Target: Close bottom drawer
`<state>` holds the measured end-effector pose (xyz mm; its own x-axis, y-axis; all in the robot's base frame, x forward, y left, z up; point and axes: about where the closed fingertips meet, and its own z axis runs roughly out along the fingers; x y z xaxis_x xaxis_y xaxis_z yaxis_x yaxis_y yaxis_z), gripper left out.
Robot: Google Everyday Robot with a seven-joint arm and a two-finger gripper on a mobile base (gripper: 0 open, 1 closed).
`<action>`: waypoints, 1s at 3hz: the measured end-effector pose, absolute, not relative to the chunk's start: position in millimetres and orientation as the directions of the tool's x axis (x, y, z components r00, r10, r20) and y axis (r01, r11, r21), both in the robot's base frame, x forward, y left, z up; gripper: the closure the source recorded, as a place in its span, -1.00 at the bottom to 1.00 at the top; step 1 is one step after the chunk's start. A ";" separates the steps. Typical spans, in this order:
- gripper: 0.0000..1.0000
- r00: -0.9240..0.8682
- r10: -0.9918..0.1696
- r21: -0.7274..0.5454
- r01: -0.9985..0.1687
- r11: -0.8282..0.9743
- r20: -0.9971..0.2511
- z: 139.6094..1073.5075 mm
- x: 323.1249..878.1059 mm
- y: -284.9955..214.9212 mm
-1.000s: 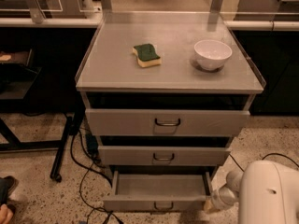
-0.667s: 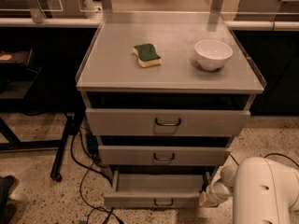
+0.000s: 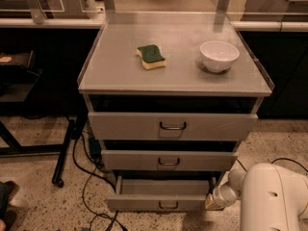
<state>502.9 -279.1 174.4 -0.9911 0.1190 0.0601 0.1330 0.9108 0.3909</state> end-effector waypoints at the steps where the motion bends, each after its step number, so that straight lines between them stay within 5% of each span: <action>1: 1.00 -0.982 0.189 0.412 0.168 0.896 -0.010 192.0 537.3 -286.6; 3: 1.00 -0.975 0.219 0.421 0.184 0.888 -0.035 198.4 548.5 -289.4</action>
Offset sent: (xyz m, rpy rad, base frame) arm 0.1119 -0.0378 0.0758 0.0372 -0.2714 -0.2689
